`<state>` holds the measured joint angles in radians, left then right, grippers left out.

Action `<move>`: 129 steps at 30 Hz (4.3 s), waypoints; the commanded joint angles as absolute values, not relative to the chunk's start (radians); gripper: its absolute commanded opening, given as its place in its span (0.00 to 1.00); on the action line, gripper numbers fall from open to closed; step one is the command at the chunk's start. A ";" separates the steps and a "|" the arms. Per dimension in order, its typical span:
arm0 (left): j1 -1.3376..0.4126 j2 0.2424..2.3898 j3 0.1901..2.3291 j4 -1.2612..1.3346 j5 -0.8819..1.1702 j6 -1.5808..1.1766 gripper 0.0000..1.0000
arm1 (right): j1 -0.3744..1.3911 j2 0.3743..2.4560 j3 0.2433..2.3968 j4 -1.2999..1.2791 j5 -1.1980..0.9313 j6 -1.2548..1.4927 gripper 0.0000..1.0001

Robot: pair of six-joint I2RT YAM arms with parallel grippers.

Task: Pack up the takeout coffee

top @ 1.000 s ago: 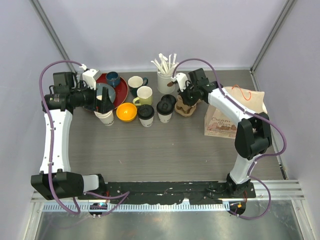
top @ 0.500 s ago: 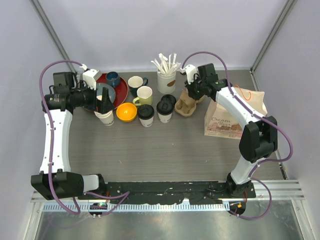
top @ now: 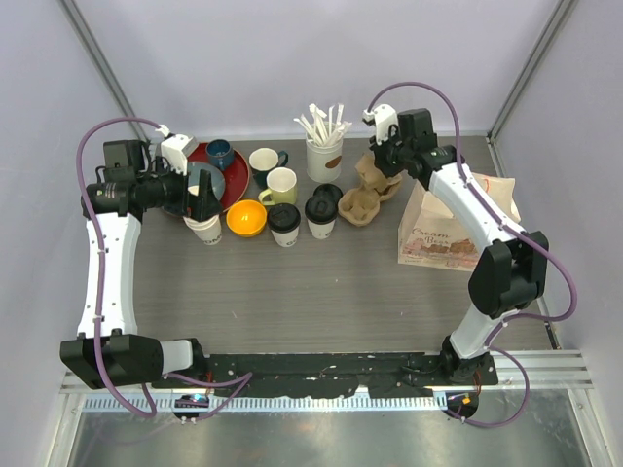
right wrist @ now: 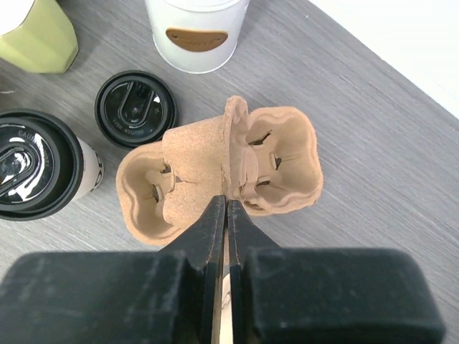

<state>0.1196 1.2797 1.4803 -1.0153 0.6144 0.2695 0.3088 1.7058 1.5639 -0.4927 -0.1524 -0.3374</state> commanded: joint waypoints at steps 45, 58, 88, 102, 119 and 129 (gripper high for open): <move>0.138 1.143 1.427 -1.046 0.497 0.322 1.00 | 1.222 1.282 1.429 -0.953 0.597 0.259 0.01; 0.141 1.131 1.407 -1.049 0.486 0.330 1.00 | 1.491 1.613 1.370 -0.884 0.623 0.388 0.01; 0.141 1.117 1.401 -1.055 0.505 0.341 1.00 | 1.526 1.643 1.307 -0.604 0.322 0.341 0.71; 0.140 1.132 1.402 -1.058 0.505 0.342 1.00 | 1.207 1.632 1.149 -0.509 0.154 0.129 0.86; 0.141 1.134 1.408 -1.066 0.508 0.348 1.00 | 1.173 1.766 1.150 -0.512 0.120 0.098 0.50; 0.141 1.158 1.443 -1.078 0.547 0.321 1.00 | 1.169 1.625 1.236 -0.658 0.149 0.121 0.33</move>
<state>0.1333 1.1419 1.4021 -1.0702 0.4995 0.3286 1.1740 1.7336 1.1595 -0.5789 0.1326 0.1089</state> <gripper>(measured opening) 0.996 0.412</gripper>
